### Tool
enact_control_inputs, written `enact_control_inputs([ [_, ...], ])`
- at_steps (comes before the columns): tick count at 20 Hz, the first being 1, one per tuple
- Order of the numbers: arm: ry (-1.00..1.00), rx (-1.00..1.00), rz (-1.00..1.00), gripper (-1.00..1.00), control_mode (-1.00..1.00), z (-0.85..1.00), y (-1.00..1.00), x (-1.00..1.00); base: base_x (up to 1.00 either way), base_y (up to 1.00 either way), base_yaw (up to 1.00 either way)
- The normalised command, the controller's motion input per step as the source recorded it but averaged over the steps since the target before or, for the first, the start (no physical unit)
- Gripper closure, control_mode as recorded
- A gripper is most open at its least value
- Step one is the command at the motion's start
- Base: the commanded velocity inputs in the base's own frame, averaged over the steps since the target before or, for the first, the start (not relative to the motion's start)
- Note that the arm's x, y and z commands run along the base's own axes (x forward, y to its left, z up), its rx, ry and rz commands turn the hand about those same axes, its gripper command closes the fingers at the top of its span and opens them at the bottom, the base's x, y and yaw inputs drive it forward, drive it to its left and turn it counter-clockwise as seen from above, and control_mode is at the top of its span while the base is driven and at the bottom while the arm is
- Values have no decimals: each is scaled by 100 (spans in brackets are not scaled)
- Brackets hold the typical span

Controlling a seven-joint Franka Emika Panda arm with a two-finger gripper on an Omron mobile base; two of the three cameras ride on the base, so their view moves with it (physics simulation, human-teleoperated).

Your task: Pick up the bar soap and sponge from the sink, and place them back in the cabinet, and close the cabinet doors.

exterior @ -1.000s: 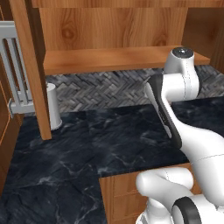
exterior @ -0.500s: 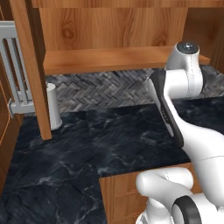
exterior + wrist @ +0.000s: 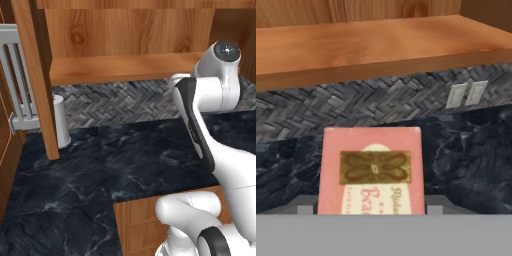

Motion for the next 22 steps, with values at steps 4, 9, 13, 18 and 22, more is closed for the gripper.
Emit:
enact_control_inputs([
  [4,-21,0,0,100,-100,42,1,1,0,0,0],
  [9,-15,0,1,100,-100,34,0,0,0,0,0],
  [13,-9,0,3,100,-100,21,0,2,0,0,0],
  [18,-4,0,1,100,-100,5,0,22,0,0,0],
  [22,-7,0,0,100,-100,2,0,42,0,0,0],
])
